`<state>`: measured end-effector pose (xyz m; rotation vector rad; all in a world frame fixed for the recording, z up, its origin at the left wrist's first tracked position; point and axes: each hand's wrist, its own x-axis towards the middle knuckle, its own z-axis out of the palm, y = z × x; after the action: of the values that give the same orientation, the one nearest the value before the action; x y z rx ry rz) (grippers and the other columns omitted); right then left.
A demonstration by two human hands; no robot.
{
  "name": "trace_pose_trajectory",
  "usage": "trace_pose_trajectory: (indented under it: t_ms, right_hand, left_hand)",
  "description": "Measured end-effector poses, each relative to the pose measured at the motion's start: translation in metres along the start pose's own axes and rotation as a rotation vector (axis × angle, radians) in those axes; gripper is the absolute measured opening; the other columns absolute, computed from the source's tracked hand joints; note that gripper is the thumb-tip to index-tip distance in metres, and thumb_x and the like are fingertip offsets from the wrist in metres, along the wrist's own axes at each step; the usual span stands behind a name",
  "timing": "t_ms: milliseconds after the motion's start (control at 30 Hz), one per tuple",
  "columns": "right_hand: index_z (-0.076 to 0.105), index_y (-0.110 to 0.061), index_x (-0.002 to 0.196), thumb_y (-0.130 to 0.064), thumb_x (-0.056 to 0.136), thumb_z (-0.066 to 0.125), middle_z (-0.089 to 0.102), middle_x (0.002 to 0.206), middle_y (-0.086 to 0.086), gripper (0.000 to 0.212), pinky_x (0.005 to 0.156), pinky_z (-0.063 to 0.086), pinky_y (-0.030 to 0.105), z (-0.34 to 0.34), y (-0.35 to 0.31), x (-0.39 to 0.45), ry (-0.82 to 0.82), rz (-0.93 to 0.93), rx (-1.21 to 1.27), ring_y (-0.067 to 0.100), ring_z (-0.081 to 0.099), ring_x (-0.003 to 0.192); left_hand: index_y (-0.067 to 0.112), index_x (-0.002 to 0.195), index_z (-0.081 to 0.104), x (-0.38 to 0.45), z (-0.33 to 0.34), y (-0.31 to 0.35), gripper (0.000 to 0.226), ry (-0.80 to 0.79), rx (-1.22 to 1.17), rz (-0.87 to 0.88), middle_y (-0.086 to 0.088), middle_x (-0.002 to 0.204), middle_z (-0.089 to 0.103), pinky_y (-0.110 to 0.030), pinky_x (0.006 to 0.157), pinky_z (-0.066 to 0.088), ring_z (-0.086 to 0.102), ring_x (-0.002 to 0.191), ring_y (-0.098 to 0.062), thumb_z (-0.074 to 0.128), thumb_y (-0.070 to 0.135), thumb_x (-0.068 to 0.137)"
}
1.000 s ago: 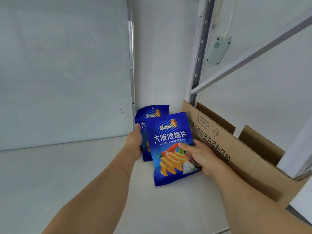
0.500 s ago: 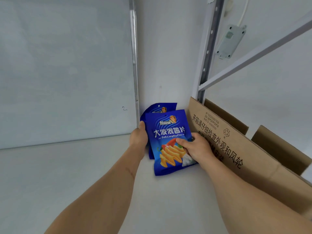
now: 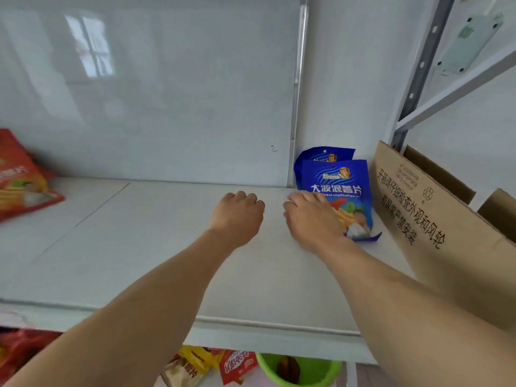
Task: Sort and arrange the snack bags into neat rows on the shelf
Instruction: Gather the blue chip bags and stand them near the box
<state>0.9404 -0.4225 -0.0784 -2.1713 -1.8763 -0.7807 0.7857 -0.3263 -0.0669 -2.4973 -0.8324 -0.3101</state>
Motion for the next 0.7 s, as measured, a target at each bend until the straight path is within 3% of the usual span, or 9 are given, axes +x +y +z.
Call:
trace_pose_trajectory:
  t_ms: [100,267,500,700]
  right_hand:
    - [0.07,-0.013,0.098,-0.012,0.091,0.056,0.067,0.101,0.005,0.016,0.085,0.042,0.039,0.002,-0.044,0.01,-0.003,-0.1,0.054,0.028,0.061,0.101]
    - [0.067,-0.014,0.107,-0.011,0.095,0.047,0.065,0.109,0.003,0.023,0.091,0.038,0.035,0.002,-0.118,0.034,0.021,-0.205,0.112,0.026,0.056,0.107]
    - [0.067,-0.015,0.106,-0.011,0.096,0.045,0.065,0.11,0.003,0.024,0.09,0.039,0.036,-0.018,-0.256,0.083,0.051,-0.299,0.178,0.027,0.057,0.106]
    - [0.062,-0.017,0.114,-0.012,0.096,0.039,0.061,0.117,0.003,0.029,0.093,0.037,0.036,-0.041,-0.39,0.13,0.027,-0.334,0.186,0.025,0.053,0.112]
  left_hand:
    - [0.018,0.11,0.06,-0.037,0.003,-0.036,0.028,-0.05,0.075,-0.019,0.0,0.109,0.061,-0.031,0.076,0.034,0.058,0.1,-0.024,0.033,0.023,0.104]
    - [0.016,0.112,0.059,-0.101,0.006,-0.104,0.03,-0.107,0.137,-0.103,-0.002,0.112,0.06,-0.032,0.076,0.031,0.057,0.102,-0.025,0.031,0.023,0.105]
    - [0.016,0.108,0.062,-0.186,0.006,-0.215,0.027,-0.11,0.164,-0.217,-0.003,0.109,0.062,-0.034,0.078,0.039,0.059,0.099,-0.026,0.036,0.019,0.101]
    - [0.016,0.115,0.062,-0.264,0.001,-0.333,0.03,-0.068,0.211,-0.275,-0.004,0.121,0.062,-0.037,0.088,0.042,0.058,0.112,-0.027,0.036,0.023,0.102]
